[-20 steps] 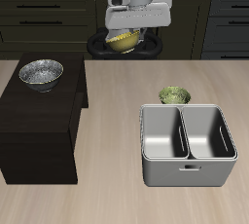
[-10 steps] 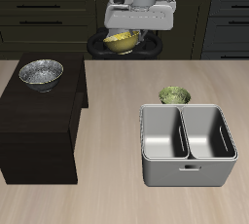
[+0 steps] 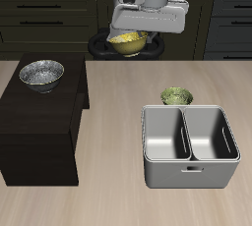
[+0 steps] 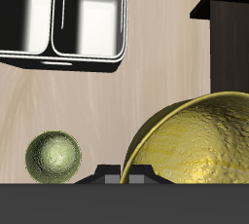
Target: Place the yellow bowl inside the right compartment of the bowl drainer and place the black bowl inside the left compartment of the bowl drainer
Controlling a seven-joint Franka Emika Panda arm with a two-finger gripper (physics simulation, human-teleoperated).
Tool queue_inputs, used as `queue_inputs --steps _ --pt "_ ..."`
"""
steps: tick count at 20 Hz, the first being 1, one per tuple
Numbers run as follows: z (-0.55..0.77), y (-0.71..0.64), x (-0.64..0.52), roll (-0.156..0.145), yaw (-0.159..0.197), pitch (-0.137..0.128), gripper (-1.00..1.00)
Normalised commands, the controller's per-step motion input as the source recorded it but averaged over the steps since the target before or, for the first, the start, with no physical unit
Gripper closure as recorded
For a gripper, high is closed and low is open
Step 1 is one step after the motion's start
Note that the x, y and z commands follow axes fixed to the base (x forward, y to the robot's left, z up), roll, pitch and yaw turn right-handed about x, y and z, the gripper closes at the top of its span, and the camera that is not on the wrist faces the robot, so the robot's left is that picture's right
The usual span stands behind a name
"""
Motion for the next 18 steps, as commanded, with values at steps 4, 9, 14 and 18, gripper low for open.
queue_inputs --steps 4,9,14,18 --pt "0.17 0.10 0.20 -0.029 -0.008 0.009 1.00" --pt "0.10 0.18 0.21 -0.006 0.022 0.010 1.00" --pt "0.09 0.11 0.20 -0.010 0.019 -0.012 1.00" --pt "0.09 0.21 0.22 -0.008 0.030 -0.003 1.00"
